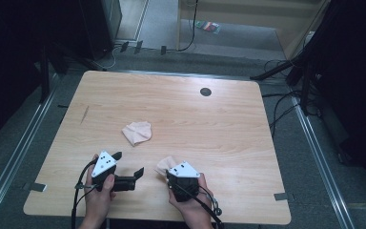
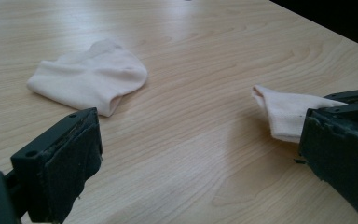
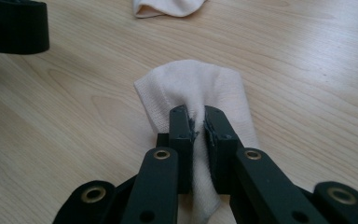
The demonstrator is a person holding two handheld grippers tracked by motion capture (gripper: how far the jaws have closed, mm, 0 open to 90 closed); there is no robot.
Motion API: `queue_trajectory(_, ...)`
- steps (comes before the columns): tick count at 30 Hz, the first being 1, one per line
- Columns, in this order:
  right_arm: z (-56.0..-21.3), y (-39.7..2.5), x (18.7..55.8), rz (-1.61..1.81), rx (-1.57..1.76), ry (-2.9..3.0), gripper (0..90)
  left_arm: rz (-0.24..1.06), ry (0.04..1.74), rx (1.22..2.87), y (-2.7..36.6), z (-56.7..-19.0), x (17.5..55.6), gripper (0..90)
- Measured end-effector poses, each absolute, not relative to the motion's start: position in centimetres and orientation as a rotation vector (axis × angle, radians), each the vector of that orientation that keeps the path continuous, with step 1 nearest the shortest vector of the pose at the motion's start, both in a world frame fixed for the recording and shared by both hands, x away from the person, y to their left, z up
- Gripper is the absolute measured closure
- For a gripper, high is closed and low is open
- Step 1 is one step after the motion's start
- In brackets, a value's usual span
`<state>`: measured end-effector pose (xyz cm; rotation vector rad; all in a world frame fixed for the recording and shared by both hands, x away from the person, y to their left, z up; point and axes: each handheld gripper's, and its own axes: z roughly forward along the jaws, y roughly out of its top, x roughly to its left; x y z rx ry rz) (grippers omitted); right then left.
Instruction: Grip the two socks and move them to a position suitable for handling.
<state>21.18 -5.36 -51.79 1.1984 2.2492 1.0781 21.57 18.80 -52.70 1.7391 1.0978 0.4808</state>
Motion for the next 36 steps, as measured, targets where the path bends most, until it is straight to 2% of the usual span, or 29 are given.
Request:
queue_trajectory(4,-52.4,-5.1,21.5,1.09,1.205,2.269,81.6,0.458,1.101,1.747,18.7,-53.0,21.7,0.0)
queue_trajectory(5,-52.6,-5.0,21.9,1.145,1.206,2.294,65.0,0.454,1.111,1.754,18.7,-53.1,21.8,0.0)
queue_trajectory(6,-52.6,-5.0,22.0,1.16,1.211,2.299,59.5,0.453,1.116,1.754,18.8,-53.2,21.9,0.0)
queue_trajectory(8,-52.2,-5.2,22.0,1.178,1.211,2.271,53.4,0.448,1.129,1.746,19.1,-53.2,22.1,0.0)
queue_trajectory(10,-52.0,-5.4,21.8,1.193,1.205,2.252,53.3,0.449,1.133,1.745,19.1,-53.2,22.1,0.0)
queue_trajectory(11,-51.4,-5.7,21.3,1.208,1.155,2.242,59.2,0.449,1.138,1.742,19.3,-53.2,22.1,0.0)
queue_trajectory(13,-51.2,-5.8,21.0,1.217,1.124,2.255,62.4,0.452,1.145,1.741,19.5,-53.2,22.2,0.0)
queue_trajectory(14,-51.1,-5.5,20.3,1.255,1.086,2.313,67.7,0.451,1.149,1.738,19.5,-53.2,22.2,0.0)
queue_trajectory(17,-51.7,-4.3,19.4,1.236,1.037,2.415,71.8,0.455,1.16,1.735,19.6,-53.3,22.4,0.0)
queue_trajectory(20,-52.5,-3.5,19.0,1.172,1.007,2.439,71.1,0.454,1.161,1.735,19.6,-53.2,22.4,0.0)
queue_trajectory(23,-53.7,-2.7,18.7,1.106,0.974,2.455,65.7,0.454,1.162,1.736,19.7,-53.2,22.3,0.0)
queue_trajectory(30,-54.3,-2.3,18.7,1.067,0.97,2.456,65.3,0.452,1.16,1.737,19.7,-53.2,22.3,0.0)
queue_trajectory(32,-54.8,-2.1,18.6,1.05,0.959,2.45,69.2,0.451,1.158,1.737,19.7,-53.2,22.4,0.0)
queue_trajectory(35,-54.7,-2.2,18.7,1.034,0.991,2.425,84.7,0.45,1.156,1.738,19.7,-53.2,22.4,0.0)
queue_trajectory(36,-54.7,-2.3,18.9,1.046,1.018,2.426,86.3,0.448,1.158,1.736,19.7,-53.2,22.4,0.0)
